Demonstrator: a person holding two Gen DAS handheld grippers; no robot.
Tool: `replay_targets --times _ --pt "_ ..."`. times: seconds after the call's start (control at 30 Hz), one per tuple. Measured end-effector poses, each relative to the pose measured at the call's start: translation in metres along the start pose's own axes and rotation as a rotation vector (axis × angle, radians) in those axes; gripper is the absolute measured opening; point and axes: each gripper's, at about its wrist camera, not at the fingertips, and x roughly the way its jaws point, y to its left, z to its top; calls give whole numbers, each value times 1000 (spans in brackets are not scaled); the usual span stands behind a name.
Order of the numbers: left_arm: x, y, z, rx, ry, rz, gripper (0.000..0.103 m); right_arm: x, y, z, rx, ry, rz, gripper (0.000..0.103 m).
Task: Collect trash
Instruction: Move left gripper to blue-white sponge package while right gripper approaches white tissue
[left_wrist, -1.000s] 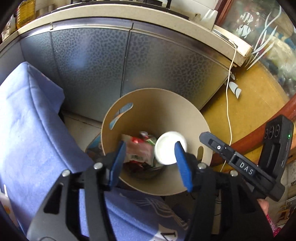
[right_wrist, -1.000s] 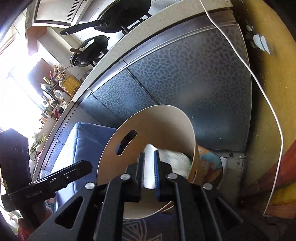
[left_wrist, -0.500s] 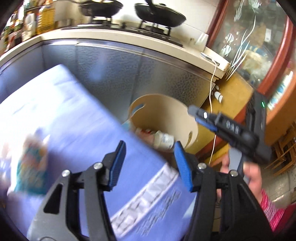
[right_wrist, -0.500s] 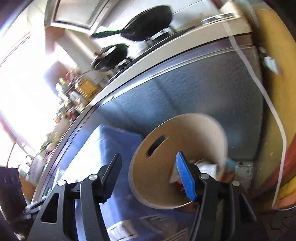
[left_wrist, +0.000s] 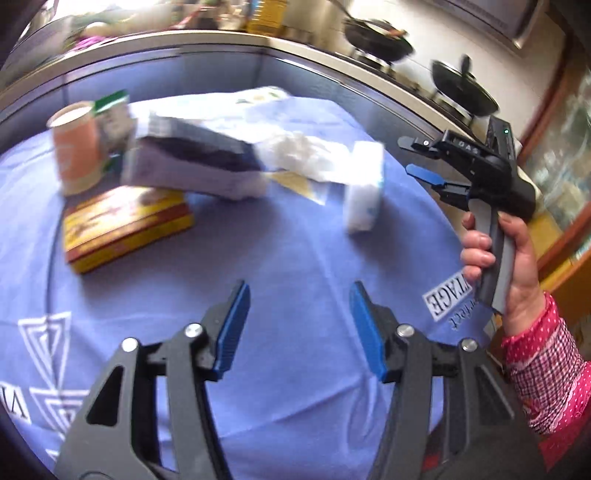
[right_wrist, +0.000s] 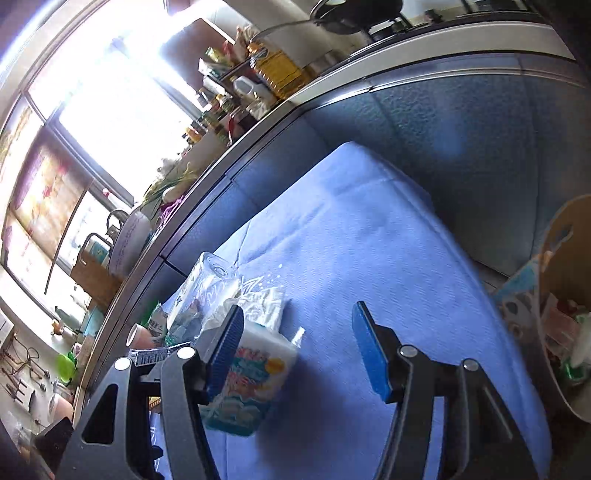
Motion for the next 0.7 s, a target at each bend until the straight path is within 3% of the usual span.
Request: replay_targets --times 0.1,0.17,0.23,0.33,0.47,0.6,0.7 --pt "-10 14 0 -48 -30 3 63 27 13 -3 27 93 27 61" --pt "-11 13 2 -40 -50 -7 68 30 26 -20 67 152 128 61" --pt "-9 6 3 -9 -57 -21 72 28 48 -37 13 208 190 61" --pt "4 -4 5 15 -40 -33 80 12 71 -36 -119 121 127 61" --pt "21 -14 13 39 -43 19 80 11 57 -4 -121 22 -6 61" --pt "35 -20 25 75 -68 84 80 44 38 10 -116 62 -76 61" --pt "49 -19 32 83 -58 114 83 69 41 4 -107 112 -49 61"
